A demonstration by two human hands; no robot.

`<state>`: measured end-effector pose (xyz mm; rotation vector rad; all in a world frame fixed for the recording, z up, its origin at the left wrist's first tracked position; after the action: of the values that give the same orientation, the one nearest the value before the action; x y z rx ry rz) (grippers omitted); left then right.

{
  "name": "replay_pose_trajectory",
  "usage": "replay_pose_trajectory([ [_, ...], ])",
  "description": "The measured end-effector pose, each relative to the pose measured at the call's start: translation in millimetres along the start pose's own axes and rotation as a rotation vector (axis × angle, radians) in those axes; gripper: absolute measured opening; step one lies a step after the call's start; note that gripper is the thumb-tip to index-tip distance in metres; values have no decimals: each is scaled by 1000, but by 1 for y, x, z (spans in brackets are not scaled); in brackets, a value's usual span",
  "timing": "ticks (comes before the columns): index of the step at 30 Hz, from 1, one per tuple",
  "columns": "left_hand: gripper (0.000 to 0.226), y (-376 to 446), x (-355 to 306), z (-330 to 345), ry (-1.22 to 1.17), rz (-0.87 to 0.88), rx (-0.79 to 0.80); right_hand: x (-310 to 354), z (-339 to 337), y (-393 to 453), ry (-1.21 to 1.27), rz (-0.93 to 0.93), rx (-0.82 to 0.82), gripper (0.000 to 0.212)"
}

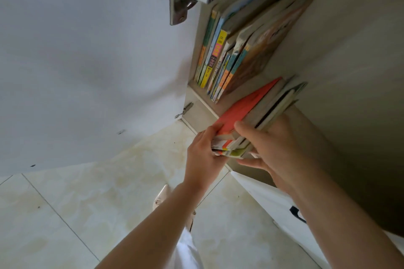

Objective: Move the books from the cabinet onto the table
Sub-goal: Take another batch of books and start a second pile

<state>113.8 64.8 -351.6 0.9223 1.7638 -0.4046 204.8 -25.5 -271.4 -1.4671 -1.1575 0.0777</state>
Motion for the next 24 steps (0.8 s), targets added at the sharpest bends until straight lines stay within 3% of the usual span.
replay_pose_trajectory([
  [4,39,-4,7,-19,-83,-32,-43,-17,-11,-10,214,-7,99,46],
  [6,40,-5,14,-24,-99,-36,-45,-25,-32,-1,311,-44,45,41],
  [7,44,-7,17,-25,-102,-30,-45,-28,-42,7,305,-73,-4,49],
  [10,48,-10,23,-26,-133,-23,-54,-36,-64,42,54,-141,-145,84],
  [14,40,-10,30,-26,-162,-2,-24,-36,-63,91,-283,-215,-55,109],
  [18,38,-13,49,-28,-165,-12,22,-12,-54,110,-285,-379,120,117],
  [24,38,-4,52,-34,-197,51,57,-14,-41,123,-541,-414,256,98],
])
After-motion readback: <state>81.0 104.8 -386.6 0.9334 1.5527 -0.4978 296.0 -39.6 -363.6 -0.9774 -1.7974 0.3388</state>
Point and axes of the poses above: each hand's wrist, its own y-axis towards the middle knuckle, its own z-axis out of the palm, x = y × z, the point moved 8 cm from there along y, towards the middle knuckle, and after that the axes turned 8 degrees about z, right-handed, at the moved point
